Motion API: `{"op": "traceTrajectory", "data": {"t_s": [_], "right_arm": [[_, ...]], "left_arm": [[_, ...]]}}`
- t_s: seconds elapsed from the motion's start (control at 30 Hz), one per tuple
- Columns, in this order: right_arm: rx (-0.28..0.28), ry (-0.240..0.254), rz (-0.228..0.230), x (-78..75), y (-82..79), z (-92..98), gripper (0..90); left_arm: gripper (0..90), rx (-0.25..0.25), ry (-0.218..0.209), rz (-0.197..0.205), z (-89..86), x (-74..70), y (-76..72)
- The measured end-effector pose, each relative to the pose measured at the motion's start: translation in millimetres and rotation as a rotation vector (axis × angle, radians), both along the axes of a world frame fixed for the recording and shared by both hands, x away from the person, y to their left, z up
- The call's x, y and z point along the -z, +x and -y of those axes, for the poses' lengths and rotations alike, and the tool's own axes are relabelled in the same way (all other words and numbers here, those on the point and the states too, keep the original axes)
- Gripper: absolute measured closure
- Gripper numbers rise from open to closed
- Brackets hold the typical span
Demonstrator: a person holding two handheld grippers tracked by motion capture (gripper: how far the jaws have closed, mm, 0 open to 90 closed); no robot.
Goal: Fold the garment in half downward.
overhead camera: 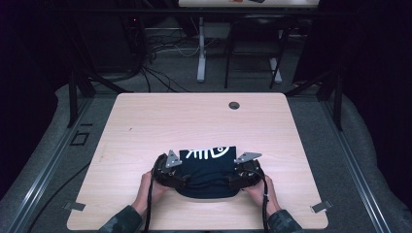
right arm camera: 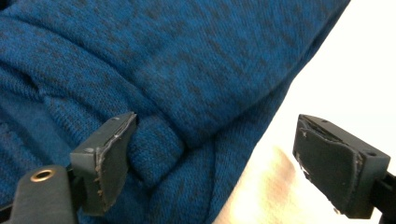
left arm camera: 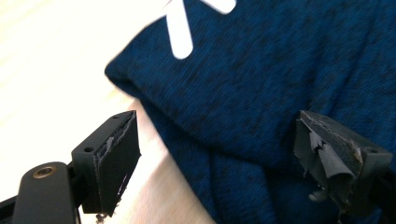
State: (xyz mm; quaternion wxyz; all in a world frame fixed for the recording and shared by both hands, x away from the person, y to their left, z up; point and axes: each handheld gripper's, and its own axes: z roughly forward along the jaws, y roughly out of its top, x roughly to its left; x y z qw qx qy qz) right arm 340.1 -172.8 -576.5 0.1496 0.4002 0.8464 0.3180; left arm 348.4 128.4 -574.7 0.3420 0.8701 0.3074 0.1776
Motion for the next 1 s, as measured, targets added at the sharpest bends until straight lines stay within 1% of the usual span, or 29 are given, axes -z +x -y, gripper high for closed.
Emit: {"op": "traceTrajectory", "data": {"t_s": [0.03, 0.07, 0.1, 0.13, 0.17, 0.2, 0.23, 0.3, 0.37, 0.47, 0.53, 0.6, 0.67, 0.73, 0.8, 0.83, 0.87, 0.97, 1.0], "right_arm": [[0.008, 0.018, 0.001, 1.8, -0.6, 0.6, 14.9], [0.012, 0.025, 0.0, 2.5, -0.9, 1.1, 15.0], [0.009, 0.022, -0.005, 2.3, -1.1, 1.4, 15.1], [0.007, 0.021, -0.007, 2.6, -1.3, 0.8, 15.1], [0.013, 0.014, -0.009, 2.3, -2.4, 0.7, 15.1], [0.018, 0.009, -0.006, 2.2, -2.9, 0.6, 15.1], [0.019, 0.004, 0.004, 2.1, -4.1, -0.3, 15.2], [0.021, -0.011, 0.014, 1.4, -4.9, -2.0, 15.1], [0.028, -0.013, 0.018, 1.3, -5.0, -3.2, 15.0], [0.029, -0.01, 0.019, 1.7, -4.1, -3.4, 14.6], [0.028, -0.009, 0.017, 2.1, -3.0, -3.0, 13.7], [0.026, -0.006, 0.012, 2.1, -2.3, -2.4, 12.8], [0.019, -0.007, 0.023, 1.9, -1.9, -2.2, 12.0], [0.013, -0.02, 0.05, -0.6, -2.8, -2.4, 12.3], [0.005, -0.001, 0.046, -3.0, -2.4, -0.6, 11.9], [0.009, 0.018, 0.045, -4.2, -3.0, 1.0, 11.6], [0.01, 0.026, 0.046, -6.2, -4.2, 3.0, 11.4], [0.016, 0.057, 0.066, -15.3, -11.0, 12.4, 11.5], [0.024, 0.053, 0.078, -19.6, -14.4, 17.5, 11.7]], "left_arm": [[15.1, -0.003, 0.011, 0.01, 1.6, -0.2, -0.8], [15.1, -0.003, 0.027, 0.024, 4.0, 0.0, -1.6], [15.2, -0.004, 0.035, 0.032, 5.1, 0.3, -1.6], [15.2, -0.004, 0.039, 0.032, 5.6, 0.8, -0.7], [15.2, -0.007, 0.036, 0.032, 5.9, 1.7, 0.3], [15.2, -0.008, 0.031, 0.021, 5.4, 2.5, 3.1], [15.1, -0.009, 0.025, 0.019, 5.2, 3.0, 4.8], [15.1, -0.017, 0.026, 0.021, 5.3, 3.0, 8.8], [15.1, -0.026, 0.024, 0.026, 6.0, 3.5, 12.7], [15.1, -0.035, 0.008, 0.019, 4.9, 4.5, 17.9], [15.1, -0.031, 0.003, 0.018, 4.2, 4.2, 17.8], [14.5, -0.037, -0.027, 0.013, 1.8, 4.0, 17.8], [9.1, -0.048, -0.057, 0.001, -1.8, 2.8, 17.8], [3.1, -0.059, -0.078, 0.001, -4.9, 0.3, 16.5], [2.6, -0.057, -0.084, 0.004, -8.4, -3.7, 13.4], [1.2, -0.06, -0.088, 0.006, -10.1, -5.7, 11.2], [0.8, -0.058, -0.086, 0.014, -13.2, -8.2, 8.5], [0.2, -0.07, -0.076, 0.03, -20.9, -12.3, 4.1], [0.2, -0.075, -0.075, 0.031, -22.9, -12.6, 3.6]]}}
